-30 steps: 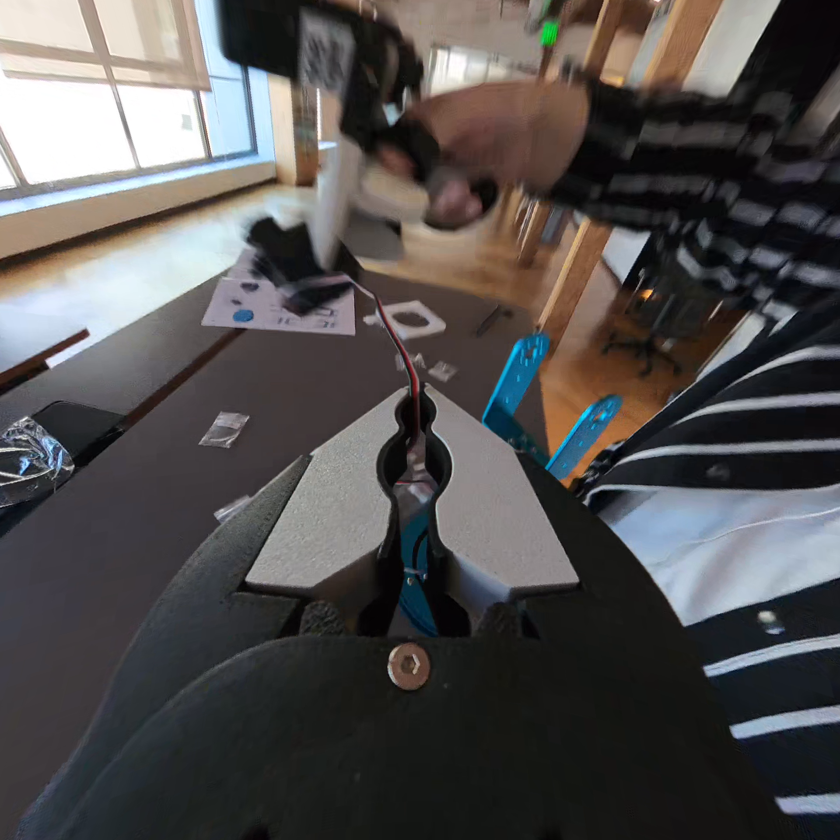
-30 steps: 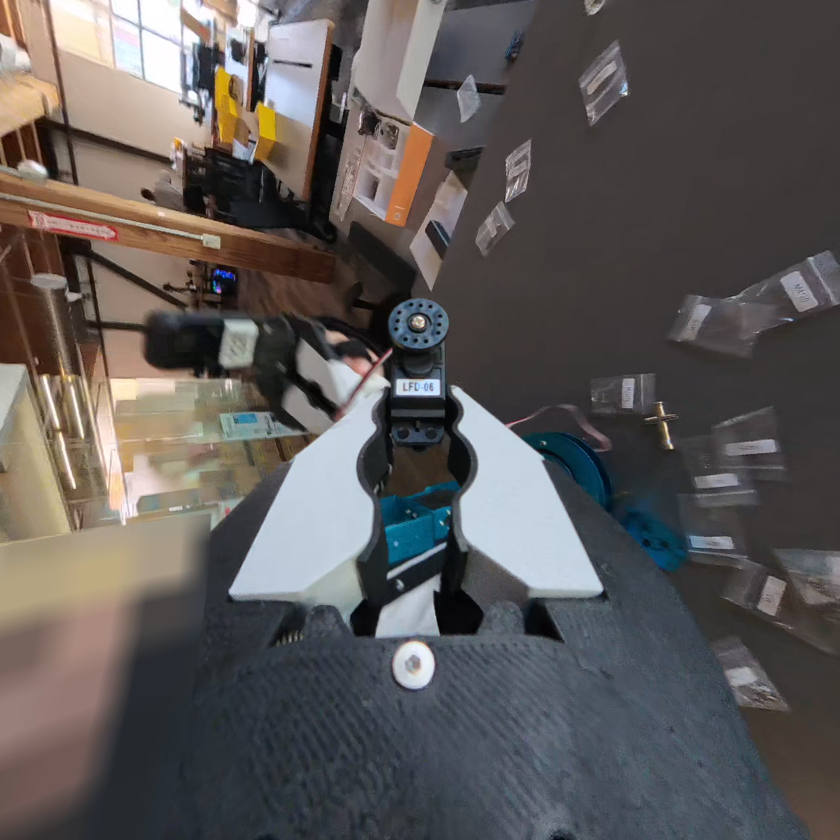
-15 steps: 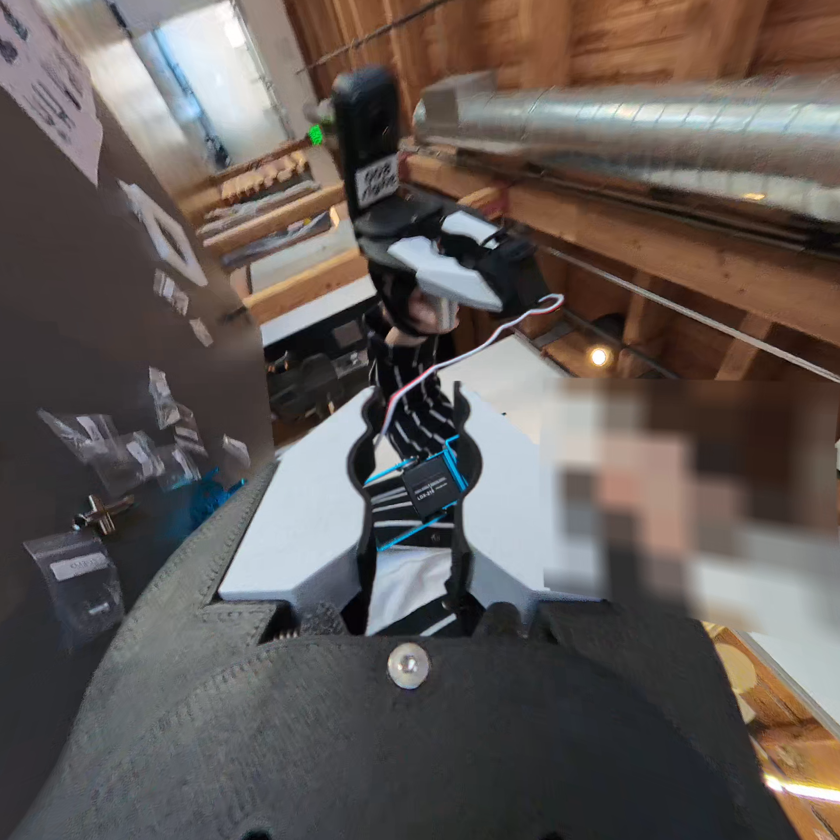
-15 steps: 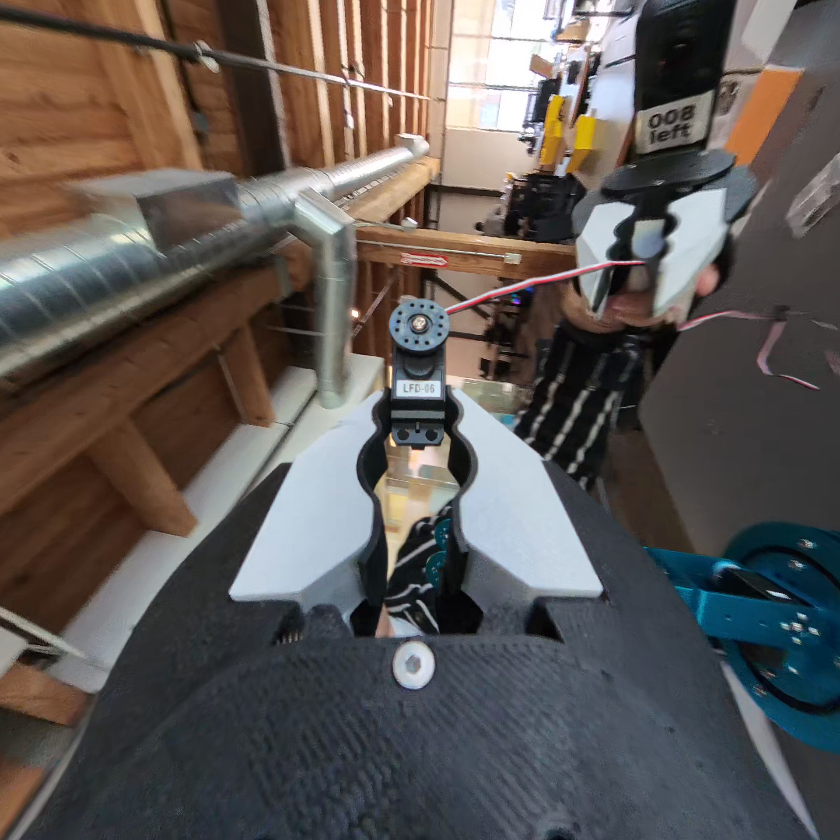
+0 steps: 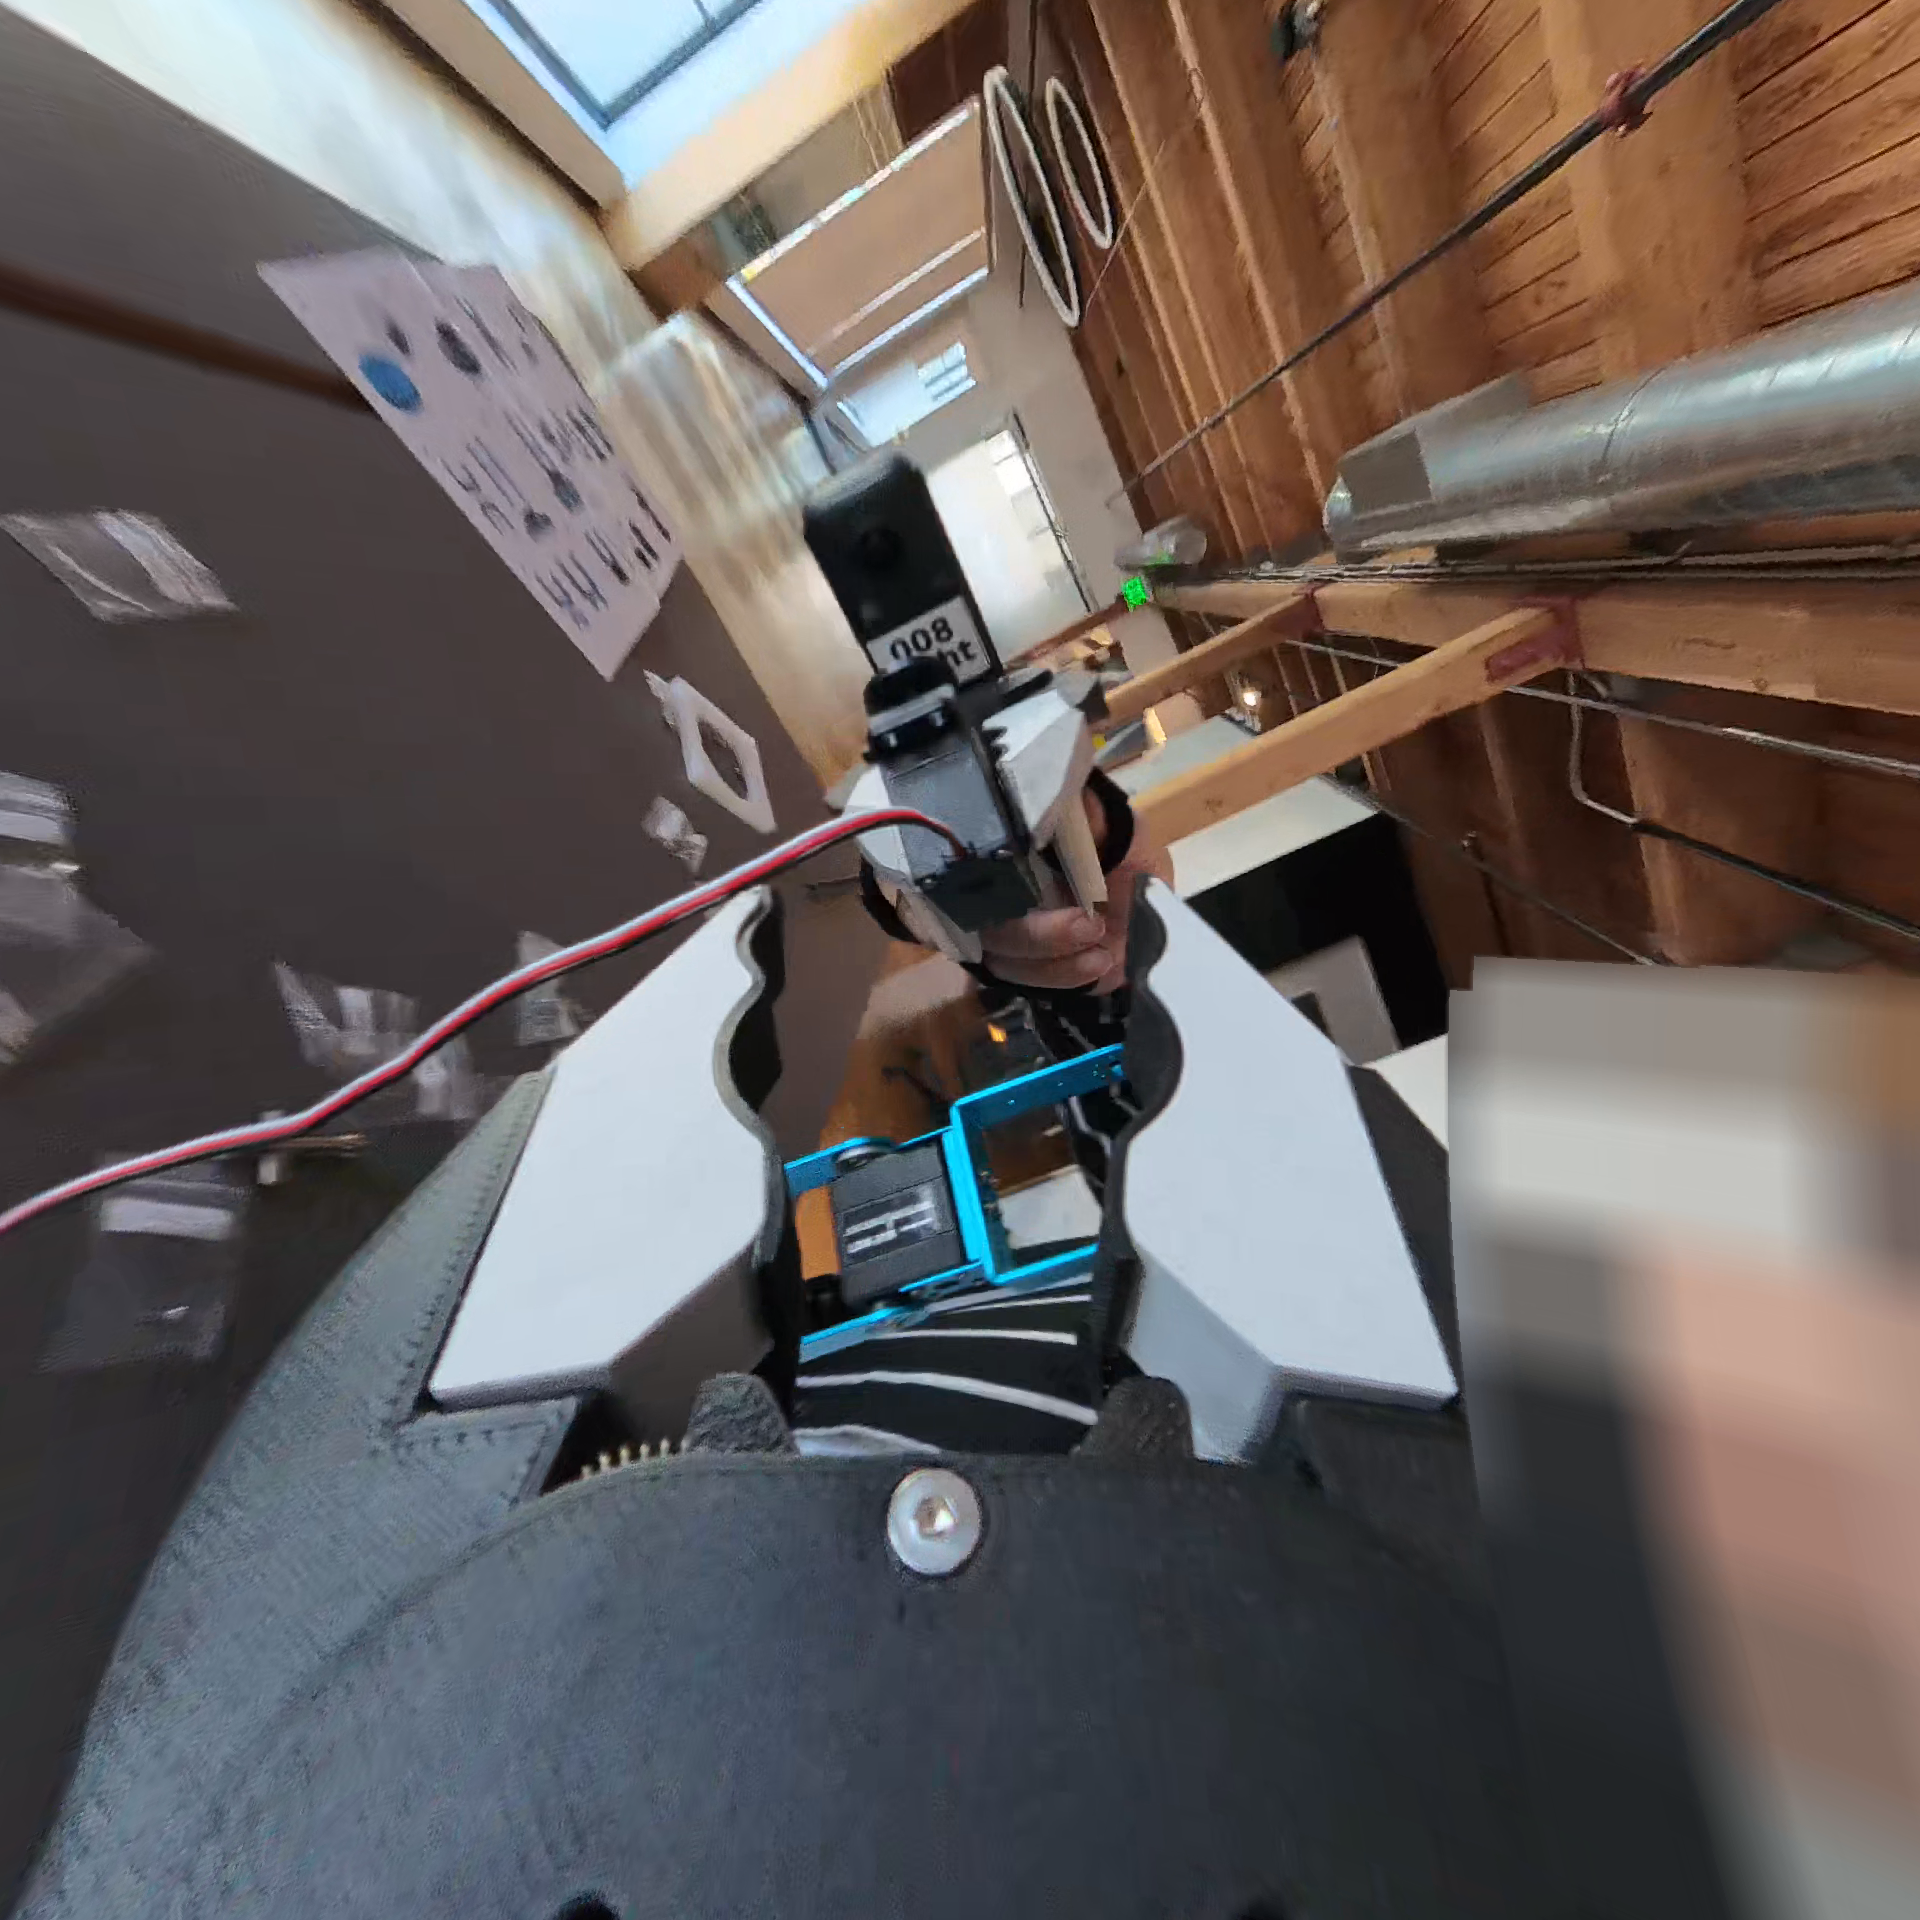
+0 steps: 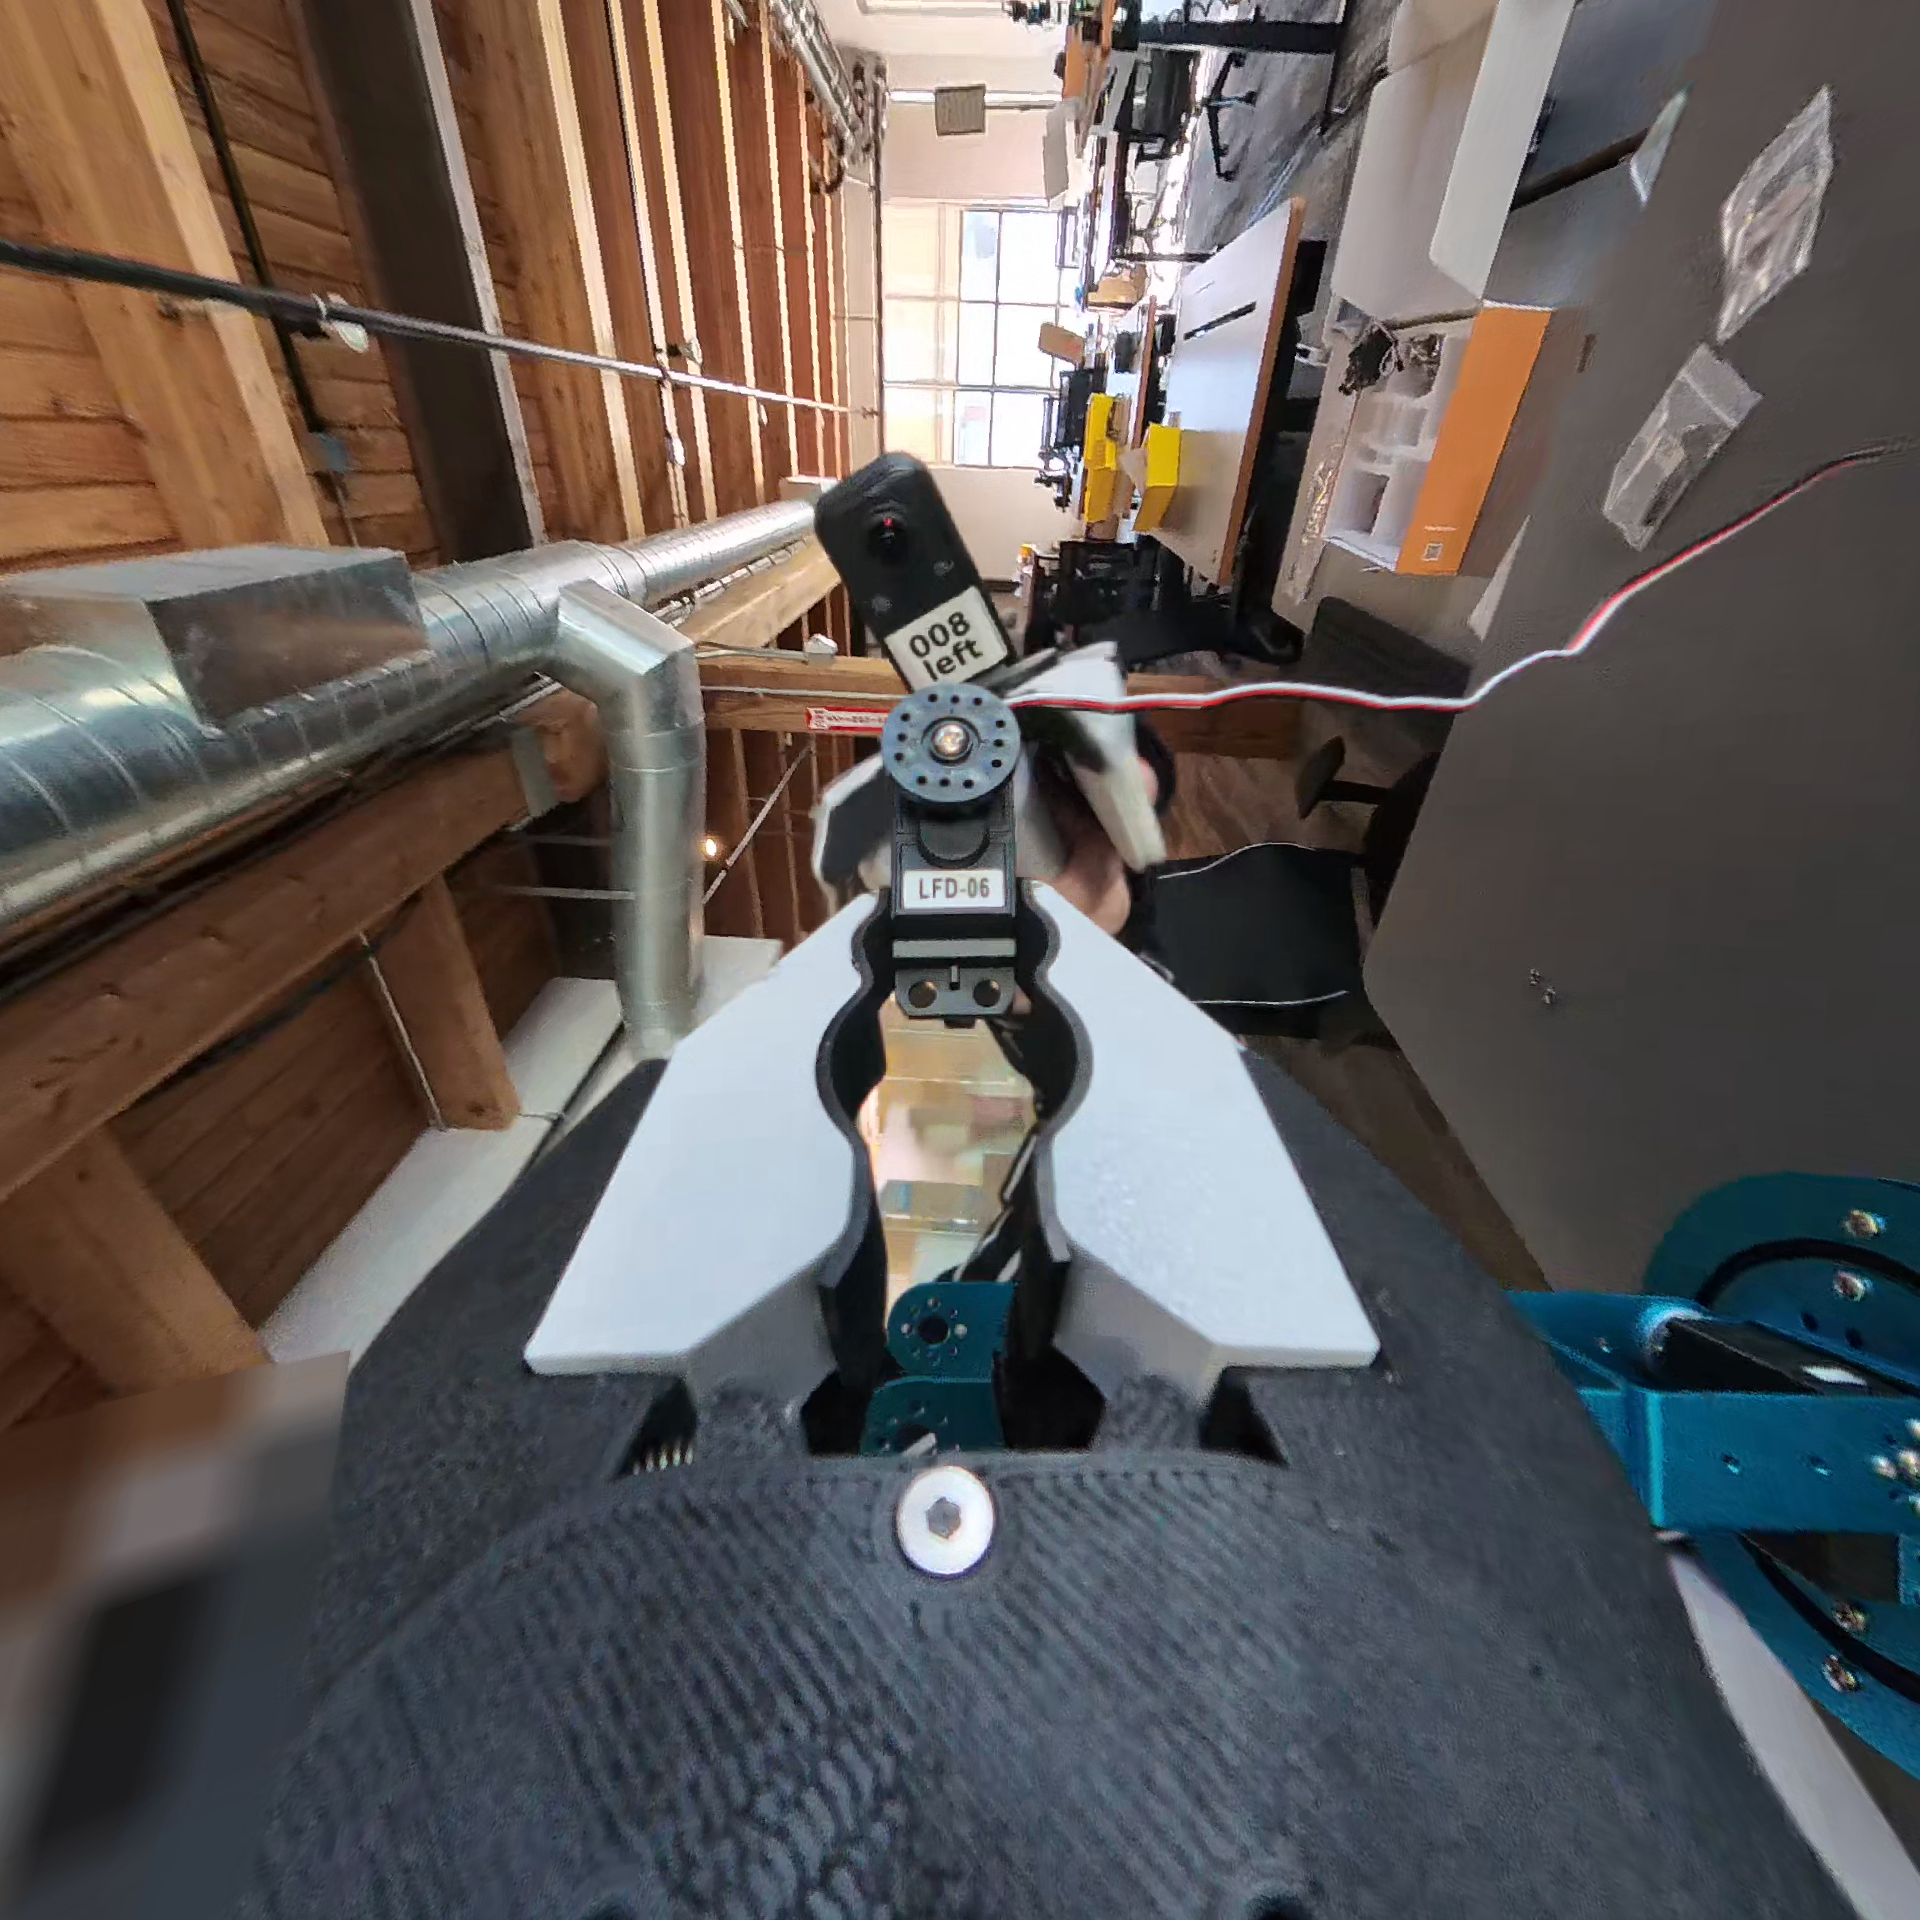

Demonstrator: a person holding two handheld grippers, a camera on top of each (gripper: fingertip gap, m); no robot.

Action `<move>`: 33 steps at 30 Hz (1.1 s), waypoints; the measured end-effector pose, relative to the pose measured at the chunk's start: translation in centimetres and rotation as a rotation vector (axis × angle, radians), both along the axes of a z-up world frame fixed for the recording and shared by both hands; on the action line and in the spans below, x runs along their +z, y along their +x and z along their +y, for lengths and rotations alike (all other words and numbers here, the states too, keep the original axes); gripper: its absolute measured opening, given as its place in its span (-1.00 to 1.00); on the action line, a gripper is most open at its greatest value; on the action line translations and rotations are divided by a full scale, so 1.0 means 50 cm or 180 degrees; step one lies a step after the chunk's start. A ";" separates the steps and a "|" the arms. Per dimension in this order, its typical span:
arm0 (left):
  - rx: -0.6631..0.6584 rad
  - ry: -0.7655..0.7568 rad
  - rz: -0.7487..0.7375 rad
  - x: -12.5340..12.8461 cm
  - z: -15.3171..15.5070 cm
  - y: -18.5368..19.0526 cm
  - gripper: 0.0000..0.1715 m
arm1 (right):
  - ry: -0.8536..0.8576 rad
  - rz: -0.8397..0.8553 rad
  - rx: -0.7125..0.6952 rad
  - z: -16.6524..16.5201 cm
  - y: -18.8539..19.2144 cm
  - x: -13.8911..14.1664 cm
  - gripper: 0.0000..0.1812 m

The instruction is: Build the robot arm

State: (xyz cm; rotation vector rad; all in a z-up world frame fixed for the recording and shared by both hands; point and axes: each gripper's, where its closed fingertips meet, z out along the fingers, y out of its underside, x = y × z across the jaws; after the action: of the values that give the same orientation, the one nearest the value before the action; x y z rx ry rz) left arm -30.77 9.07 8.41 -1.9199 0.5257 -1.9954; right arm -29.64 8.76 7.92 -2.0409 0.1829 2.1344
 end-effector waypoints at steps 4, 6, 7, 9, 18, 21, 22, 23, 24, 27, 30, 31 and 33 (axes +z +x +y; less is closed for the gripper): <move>0.0012 -0.0184 -0.0245 0.013 -0.007 0.042 -0.47 | 0.0333 -0.0151 0.0099 -0.011 -0.013 0.025 -0.78; 0.0039 -0.0069 -0.0336 0.021 -0.005 0.052 -0.70 | 0.0435 -0.0237 0.0089 -0.013 -0.011 0.023 -0.78; 0.0008 -0.0029 -0.0353 0.025 -0.009 0.056 -0.74 | 0.0470 -0.0266 0.0081 -0.013 -0.008 0.020 -0.78; -0.0022 0.0055 -0.0305 0.025 -0.016 0.061 -0.75 | 0.0542 -0.0235 0.0088 -0.018 -0.003 0.019 -0.78; 0.0042 0.0236 0.0071 0.050 -0.050 0.040 -0.77 | 0.1424 -0.0680 0.0401 -0.047 0.010 0.034 -0.58; -0.0009 0.0074 0.0101 0.065 -0.077 0.027 -0.77 | 0.1963 -0.0909 0.0419 -0.052 0.043 0.046 -0.44; -0.0042 0.0005 0.0129 0.068 -0.091 0.028 -0.77 | 0.2224 -0.0977 0.0364 -0.055 0.059 0.054 -0.44; -0.0077 -0.0057 0.0176 0.070 -0.105 0.031 -0.77 | 0.2532 -0.1076 0.0275 -0.059 0.076 0.063 -0.42; -0.0100 -0.0101 0.0234 0.071 -0.118 0.034 -0.77 | 0.2861 -0.1206 0.0151 -0.065 0.092 0.073 -0.41; -0.0061 -0.0148 0.0523 0.060 -0.134 0.041 -0.77 | 0.3900 -0.1424 -0.0390 -0.111 0.124 0.118 -0.39; -0.0096 -0.0209 0.0685 0.048 -0.143 0.044 -0.77 | 0.4515 -0.1612 -0.0805 -0.168 0.130 0.130 -0.40; -0.0117 -0.0252 0.0649 0.051 -0.148 0.046 -0.77 | 0.4586 -0.1707 -0.0861 -0.181 0.127 0.119 -0.40; -0.0141 -0.0257 0.0631 0.051 -0.157 0.047 -0.77 | 0.4653 -0.1786 -0.0877 -0.205 0.112 0.089 -0.40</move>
State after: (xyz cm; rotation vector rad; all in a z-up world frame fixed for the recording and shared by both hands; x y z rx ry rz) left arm -28.44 1.20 10.96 -2.1880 0.5490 -1.8901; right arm -24.02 -1.47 12.39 -1.3674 -0.8427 0.8261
